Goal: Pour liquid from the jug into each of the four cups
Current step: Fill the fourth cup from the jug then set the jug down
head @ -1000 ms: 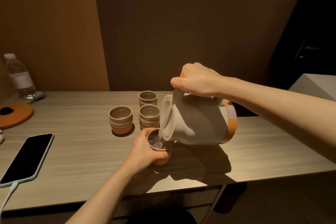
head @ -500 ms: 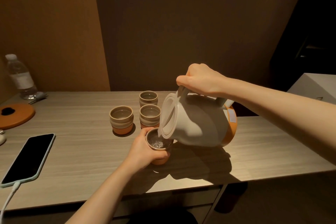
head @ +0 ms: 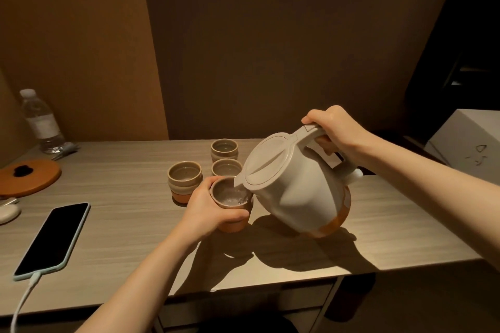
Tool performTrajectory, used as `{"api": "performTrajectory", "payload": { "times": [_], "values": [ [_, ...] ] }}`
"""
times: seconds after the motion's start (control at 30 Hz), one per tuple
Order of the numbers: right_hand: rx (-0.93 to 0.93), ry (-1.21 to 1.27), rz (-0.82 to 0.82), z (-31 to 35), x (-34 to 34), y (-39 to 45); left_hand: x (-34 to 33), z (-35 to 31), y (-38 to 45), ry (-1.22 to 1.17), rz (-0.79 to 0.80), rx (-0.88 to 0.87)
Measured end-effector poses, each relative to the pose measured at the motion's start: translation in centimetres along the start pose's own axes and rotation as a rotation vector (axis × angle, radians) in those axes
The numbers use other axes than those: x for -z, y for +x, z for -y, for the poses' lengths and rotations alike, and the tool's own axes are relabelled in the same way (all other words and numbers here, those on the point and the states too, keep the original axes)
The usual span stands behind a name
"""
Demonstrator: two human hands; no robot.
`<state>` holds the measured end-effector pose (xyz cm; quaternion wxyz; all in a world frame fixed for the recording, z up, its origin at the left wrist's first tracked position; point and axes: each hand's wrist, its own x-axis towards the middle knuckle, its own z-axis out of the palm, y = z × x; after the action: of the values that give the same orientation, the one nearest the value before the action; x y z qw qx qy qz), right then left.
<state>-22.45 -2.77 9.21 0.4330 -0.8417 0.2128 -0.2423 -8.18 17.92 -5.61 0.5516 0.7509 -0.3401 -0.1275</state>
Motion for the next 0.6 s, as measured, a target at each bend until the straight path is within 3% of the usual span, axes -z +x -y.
{"api": "performTrajectory", "payload": {
  "times": [0.6],
  "values": [
    [-0.128, 0.464, -0.228, -1.0, 0.5, 0.4, 3.0, -4.7, 5.8, 0.039, -0.136, -0.006]
  ]
}}
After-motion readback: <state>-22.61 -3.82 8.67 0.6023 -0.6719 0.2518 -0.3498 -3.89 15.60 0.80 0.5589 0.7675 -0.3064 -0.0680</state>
